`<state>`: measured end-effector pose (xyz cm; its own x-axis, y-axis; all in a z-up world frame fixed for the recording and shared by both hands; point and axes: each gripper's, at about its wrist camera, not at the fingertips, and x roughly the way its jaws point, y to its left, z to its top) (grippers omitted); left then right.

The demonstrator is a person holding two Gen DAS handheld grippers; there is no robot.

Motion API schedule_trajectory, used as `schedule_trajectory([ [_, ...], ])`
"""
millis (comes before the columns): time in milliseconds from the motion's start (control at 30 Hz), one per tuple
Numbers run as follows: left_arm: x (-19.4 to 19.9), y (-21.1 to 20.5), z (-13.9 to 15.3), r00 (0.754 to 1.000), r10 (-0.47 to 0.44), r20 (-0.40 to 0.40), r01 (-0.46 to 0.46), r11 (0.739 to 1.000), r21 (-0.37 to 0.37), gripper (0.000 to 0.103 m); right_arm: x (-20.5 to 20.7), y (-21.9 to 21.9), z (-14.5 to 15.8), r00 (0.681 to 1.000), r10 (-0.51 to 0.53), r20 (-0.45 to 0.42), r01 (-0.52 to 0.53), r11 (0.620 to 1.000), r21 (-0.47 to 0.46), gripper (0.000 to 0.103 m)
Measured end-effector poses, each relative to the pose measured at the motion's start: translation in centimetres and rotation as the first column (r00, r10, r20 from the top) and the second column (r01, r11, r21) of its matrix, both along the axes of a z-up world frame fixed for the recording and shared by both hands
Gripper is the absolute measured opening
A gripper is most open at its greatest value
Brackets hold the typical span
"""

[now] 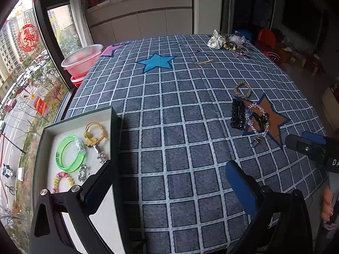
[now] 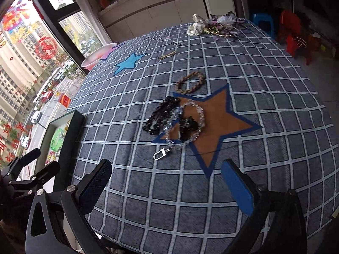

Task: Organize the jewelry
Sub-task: 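Move both tools back over the star mat, then grasp the black beaded hair clip with the left tool while the right tool grasps the clear crystal bracelet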

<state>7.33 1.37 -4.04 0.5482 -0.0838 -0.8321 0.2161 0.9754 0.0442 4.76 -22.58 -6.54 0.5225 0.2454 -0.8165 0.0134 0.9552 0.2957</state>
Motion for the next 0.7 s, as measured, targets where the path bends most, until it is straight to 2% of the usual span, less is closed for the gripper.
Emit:
schedule_trajectory([
  [167,2.2,-3.4,-1.2,0.998,-0.059,-0.037,0.059,0.998,-0.006,0.103,-0.1,-2.1,-0.4,1.000,-0.031,0.000,0.031,0.999,-0.020,0.103],
  [333,4.3,-5.6,-2.8,0.994,-0.098,-0.055,0.100,0.994,0.041,0.103,0.6,-2.7,-0.8,0.999,-0.039,0.002,0.039,0.999,-0.025,0.102],
  [433,5.3,-6.1,-3.4,0.992,-0.105,-0.065,0.108,0.993,0.048,0.103,1.7,-3.1,-0.9,0.999,-0.041,0.004,0.041,0.998,-0.037,0.090],
  [500,5.8,-6.4,-3.8,0.991,-0.115,-0.070,0.118,0.992,0.042,0.103,2.6,-3.3,-1.0,0.999,-0.041,0.002,0.041,0.998,-0.046,0.077],
  [700,7.1,-7.7,-5.0,0.982,-0.166,-0.090,0.172,0.983,0.058,0.103,5.7,-3.9,-1.8,0.999,-0.031,-0.012,0.030,0.997,-0.076,0.067],
])
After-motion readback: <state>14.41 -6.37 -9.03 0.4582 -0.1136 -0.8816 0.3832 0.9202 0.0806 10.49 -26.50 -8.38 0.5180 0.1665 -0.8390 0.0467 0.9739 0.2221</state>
